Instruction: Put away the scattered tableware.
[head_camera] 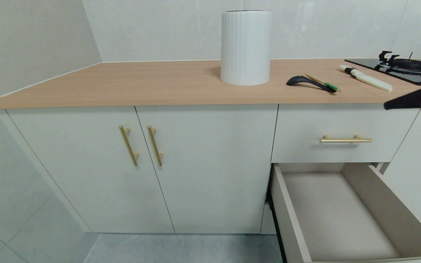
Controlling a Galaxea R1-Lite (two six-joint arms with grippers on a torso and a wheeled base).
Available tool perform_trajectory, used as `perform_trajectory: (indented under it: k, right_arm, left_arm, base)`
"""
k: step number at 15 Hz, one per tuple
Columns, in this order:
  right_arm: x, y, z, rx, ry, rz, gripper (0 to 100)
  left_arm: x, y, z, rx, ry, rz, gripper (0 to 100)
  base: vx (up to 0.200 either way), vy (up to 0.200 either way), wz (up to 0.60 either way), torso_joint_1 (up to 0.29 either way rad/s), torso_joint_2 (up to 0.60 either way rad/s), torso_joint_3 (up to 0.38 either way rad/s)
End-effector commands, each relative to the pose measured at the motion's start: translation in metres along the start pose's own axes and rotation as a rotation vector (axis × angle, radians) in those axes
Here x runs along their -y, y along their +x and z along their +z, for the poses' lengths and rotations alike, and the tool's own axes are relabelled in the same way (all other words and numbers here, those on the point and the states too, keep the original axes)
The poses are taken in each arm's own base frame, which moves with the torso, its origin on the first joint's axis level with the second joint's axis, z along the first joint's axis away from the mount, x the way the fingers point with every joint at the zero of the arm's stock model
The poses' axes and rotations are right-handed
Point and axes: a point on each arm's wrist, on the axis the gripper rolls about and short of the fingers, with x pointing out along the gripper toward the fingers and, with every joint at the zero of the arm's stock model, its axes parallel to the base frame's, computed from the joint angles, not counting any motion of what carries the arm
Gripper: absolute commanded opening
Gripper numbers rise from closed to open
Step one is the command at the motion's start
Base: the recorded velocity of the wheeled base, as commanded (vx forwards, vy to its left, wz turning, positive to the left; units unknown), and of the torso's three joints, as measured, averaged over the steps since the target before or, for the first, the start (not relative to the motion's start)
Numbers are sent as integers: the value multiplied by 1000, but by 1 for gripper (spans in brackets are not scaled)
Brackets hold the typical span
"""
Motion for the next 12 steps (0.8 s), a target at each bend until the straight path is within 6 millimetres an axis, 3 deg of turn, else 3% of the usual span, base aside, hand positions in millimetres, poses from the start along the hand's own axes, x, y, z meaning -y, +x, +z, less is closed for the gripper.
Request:
perform_trajectory:
  k: [1, 5, 12]
  right_arm:
    - [-4, 54, 31, -22, -4, 9, 100]
    - [-5, 90, 50, -8, 12, 10, 100]
    - [-6, 137, 48, -51, 31, -69, 100]
  left_arm:
    - [0, 0, 0, 1, 0, 0, 100]
    - [0, 0, 0, -1, 0, 0, 100]
    - [0, 0, 0, -1, 0, 0, 100]
  base:
    - [0, 0, 0, 0, 0, 0]
    - [0, 0, 0, 0, 0, 0]
    - [0, 0, 0, 0, 0, 0]
